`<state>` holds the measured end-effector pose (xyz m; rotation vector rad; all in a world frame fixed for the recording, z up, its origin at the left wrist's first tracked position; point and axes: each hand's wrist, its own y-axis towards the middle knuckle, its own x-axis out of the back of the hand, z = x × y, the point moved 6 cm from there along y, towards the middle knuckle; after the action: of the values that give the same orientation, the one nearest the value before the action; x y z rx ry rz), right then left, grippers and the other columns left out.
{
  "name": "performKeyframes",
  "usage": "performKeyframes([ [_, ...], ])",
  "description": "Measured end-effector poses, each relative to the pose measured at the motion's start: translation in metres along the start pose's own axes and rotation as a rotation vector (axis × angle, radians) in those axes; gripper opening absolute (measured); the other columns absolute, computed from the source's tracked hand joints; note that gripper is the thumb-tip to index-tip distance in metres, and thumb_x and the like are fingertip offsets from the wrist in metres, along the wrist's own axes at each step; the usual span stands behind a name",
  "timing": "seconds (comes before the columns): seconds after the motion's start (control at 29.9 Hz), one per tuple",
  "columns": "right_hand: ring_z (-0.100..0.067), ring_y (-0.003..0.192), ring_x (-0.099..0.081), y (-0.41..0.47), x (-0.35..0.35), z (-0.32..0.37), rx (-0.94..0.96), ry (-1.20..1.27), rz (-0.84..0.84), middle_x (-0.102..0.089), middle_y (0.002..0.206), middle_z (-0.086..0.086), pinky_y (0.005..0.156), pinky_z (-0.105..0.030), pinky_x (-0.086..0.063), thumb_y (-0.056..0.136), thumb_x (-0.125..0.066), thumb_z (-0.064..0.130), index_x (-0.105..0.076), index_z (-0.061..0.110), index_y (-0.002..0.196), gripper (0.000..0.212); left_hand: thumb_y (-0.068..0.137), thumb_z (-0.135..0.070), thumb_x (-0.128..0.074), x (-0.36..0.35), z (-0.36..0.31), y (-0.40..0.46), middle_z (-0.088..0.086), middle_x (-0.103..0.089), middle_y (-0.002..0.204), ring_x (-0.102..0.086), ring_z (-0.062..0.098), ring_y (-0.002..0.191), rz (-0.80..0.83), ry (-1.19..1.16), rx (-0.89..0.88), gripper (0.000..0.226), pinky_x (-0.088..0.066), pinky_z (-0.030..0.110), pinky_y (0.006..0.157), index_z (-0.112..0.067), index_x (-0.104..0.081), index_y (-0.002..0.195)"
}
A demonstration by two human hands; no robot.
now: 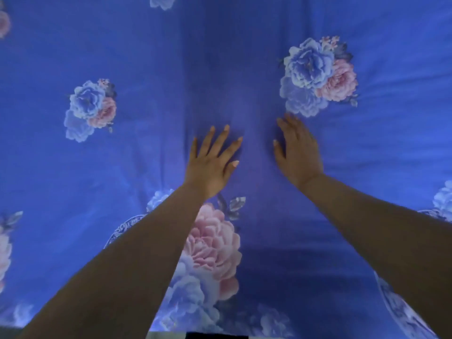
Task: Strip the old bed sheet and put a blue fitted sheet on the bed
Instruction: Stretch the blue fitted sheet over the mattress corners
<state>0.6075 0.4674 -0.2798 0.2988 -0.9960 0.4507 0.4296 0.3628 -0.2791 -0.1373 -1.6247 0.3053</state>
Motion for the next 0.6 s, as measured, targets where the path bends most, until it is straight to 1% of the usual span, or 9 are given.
performKeyframes([
  [0.1,-0.023,0.146,-0.017,0.040,-0.008,-0.004,-0.128,-0.102,0.047,-0.022,0.157,-0.006,0.118,-0.040,-0.014,0.095,-0.046,0.031,-0.027,0.016,0.149,0.058,0.095,-0.058,-0.021,-0.016,0.065,0.007,-0.010,0.005,0.160,0.003,0.022,0.148,0.082,-0.058,0.171,0.059,-0.004,0.062,0.112,-0.041,-0.004,0.149],
  [0.23,-0.023,0.148,0.001,0.087,-0.040,0.028,-0.439,-0.167,0.068,-0.005,0.160,-0.002,0.118,-0.048,0.000,0.095,-0.041,0.046,-0.015,0.025,0.152,0.066,0.090,-0.063,-0.011,-0.043,0.190,-0.057,-0.008,0.002,0.160,0.000,0.019,0.148,0.102,-0.144,0.472,0.071,-0.003,0.062,0.112,-0.028,-0.006,0.152],
  [0.3,-0.024,0.147,0.006,0.111,-0.079,0.081,-0.484,-0.183,0.095,0.001,0.161,0.000,0.117,-0.052,0.004,0.095,-0.035,0.051,-0.012,0.028,0.152,0.065,0.091,-0.060,-0.019,-0.050,0.257,-0.103,-0.003,-0.005,0.160,-0.009,0.020,0.147,0.090,-0.141,0.640,0.074,-0.011,0.064,0.111,-0.018,-0.013,0.152],
  [0.33,-0.025,0.147,0.006,0.118,-0.106,0.121,-0.419,-0.187,0.118,0.001,0.160,0.001,0.116,-0.052,0.006,0.095,-0.032,0.053,-0.011,0.030,0.152,0.065,0.094,-0.055,-0.028,-0.045,0.287,-0.118,0.000,-0.012,0.159,-0.016,0.022,0.146,0.045,-0.128,0.695,0.071,-0.015,0.066,0.109,-0.014,-0.019,0.151],
  [0.4,-0.027,0.147,-0.001,0.108,-0.171,0.226,-0.105,-0.182,0.209,-0.008,0.160,0.001,0.114,-0.052,0.007,0.094,-0.030,0.055,-0.017,0.032,0.150,0.063,0.099,-0.039,-0.040,-0.032,0.342,-0.131,0.006,-0.022,0.157,-0.023,0.024,0.144,-0.027,-0.226,0.848,0.059,-0.020,0.064,0.108,-0.008,-0.029,0.148],
  [0.47,-0.030,0.144,-0.021,0.043,-0.238,0.333,0.257,-0.137,0.338,-0.033,0.153,0.001,0.114,-0.053,-0.001,0.088,-0.035,0.054,-0.040,0.034,0.142,0.058,0.099,-0.027,-0.038,-0.008,0.379,-0.119,0.016,-0.036,0.149,-0.036,0.032,0.137,-0.212,-0.292,0.866,0.047,-0.032,0.059,0.106,-0.002,-0.044,0.139],
  [0.53,-0.027,0.136,-0.037,-0.052,-0.290,0.415,0.591,-0.093,0.525,-0.050,0.140,0.005,0.113,-0.052,-0.012,0.081,-0.050,0.050,-0.057,0.038,0.126,0.047,0.096,-0.027,-0.035,0.020,0.376,-0.084,0.021,-0.045,0.142,-0.045,0.038,0.129,-0.333,-0.264,0.562,0.048,-0.041,0.054,0.101,-0.002,-0.049,0.135],
  [0.57,-0.021,0.132,-0.040,-0.092,-0.297,0.441,0.741,-0.033,0.568,-0.054,0.133,0.011,0.113,-0.046,-0.020,0.079,-0.052,0.051,-0.060,0.041,0.119,0.042,0.096,-0.033,-0.033,0.027,0.363,-0.063,0.018,-0.041,0.146,-0.040,0.036,0.134,-0.294,-0.247,0.387,0.052,-0.037,0.052,0.106,-0.008,-0.043,0.141],
  [0.6,-0.014,0.127,-0.042,-0.121,-0.301,0.459,0.807,0.185,0.585,-0.057,0.125,0.018,0.112,-0.036,-0.028,0.079,-0.049,0.054,-0.062,0.045,0.111,0.035,0.096,-0.041,-0.031,0.027,0.349,-0.044,0.011,-0.031,0.153,-0.029,0.031,0.141,-0.198,-0.247,0.250,0.056,-0.027,0.051,0.111,-0.018,-0.032,0.147],
])
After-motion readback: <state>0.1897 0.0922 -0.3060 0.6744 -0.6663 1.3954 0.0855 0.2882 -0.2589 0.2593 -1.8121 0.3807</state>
